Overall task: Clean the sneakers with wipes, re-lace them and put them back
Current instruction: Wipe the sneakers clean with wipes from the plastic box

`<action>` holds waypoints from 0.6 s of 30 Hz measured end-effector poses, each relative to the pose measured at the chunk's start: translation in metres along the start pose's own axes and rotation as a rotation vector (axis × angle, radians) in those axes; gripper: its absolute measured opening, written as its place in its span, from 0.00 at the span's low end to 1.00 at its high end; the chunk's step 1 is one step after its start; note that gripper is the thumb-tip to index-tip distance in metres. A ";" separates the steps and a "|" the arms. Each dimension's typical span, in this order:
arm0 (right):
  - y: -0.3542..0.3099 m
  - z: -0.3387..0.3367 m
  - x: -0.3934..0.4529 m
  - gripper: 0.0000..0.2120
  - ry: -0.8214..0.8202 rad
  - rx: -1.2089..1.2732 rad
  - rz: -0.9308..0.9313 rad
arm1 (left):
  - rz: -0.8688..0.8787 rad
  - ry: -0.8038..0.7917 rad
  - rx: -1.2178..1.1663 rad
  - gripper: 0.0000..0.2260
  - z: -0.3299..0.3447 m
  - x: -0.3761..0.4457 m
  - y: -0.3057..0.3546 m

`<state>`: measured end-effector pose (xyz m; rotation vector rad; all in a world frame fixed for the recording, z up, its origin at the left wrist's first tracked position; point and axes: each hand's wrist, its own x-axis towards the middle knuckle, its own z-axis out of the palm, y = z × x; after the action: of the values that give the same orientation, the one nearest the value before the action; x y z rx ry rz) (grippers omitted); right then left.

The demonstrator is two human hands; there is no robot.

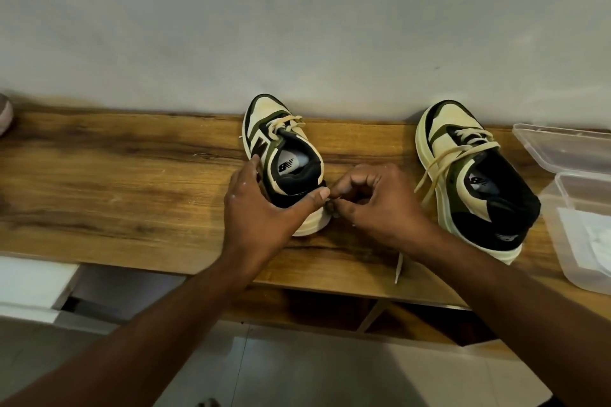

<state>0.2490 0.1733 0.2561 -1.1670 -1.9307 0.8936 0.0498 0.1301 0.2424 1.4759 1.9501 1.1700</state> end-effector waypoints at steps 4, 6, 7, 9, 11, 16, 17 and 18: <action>-0.012 0.000 -0.001 0.08 -0.020 0.005 -0.030 | 0.000 -0.042 -0.199 0.48 -0.010 0.004 -0.004; -0.018 -0.001 -0.004 0.08 -0.029 0.042 -0.053 | 0.016 -0.075 -0.308 0.42 -0.016 0.004 -0.008; -0.022 -0.002 -0.005 0.08 -0.036 0.066 -0.068 | 0.024 -0.086 -0.360 0.38 -0.020 0.002 -0.008; -0.028 -0.002 -0.009 0.07 -0.041 0.105 -0.092 | 0.025 -0.113 -0.449 0.31 -0.026 -0.001 -0.008; -0.032 -0.002 -0.011 0.08 -0.017 0.121 -0.091 | -0.009 -0.140 -0.526 0.23 -0.030 -0.002 -0.008; -0.031 -0.006 -0.002 0.15 0.141 0.244 0.028 | -0.163 -0.206 -0.737 0.24 -0.032 0.004 -0.012; -0.032 -0.006 -0.001 0.14 0.173 0.253 0.027 | -0.178 -0.228 -0.746 0.26 -0.031 0.003 -0.011; -0.034 -0.002 -0.001 0.12 0.200 0.240 0.008 | -0.181 -0.247 -0.743 0.27 -0.030 0.002 -0.010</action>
<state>0.2366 0.1604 0.2856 -1.0789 -1.6122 0.9460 0.0207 0.1197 0.2510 0.9657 1.2407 1.3465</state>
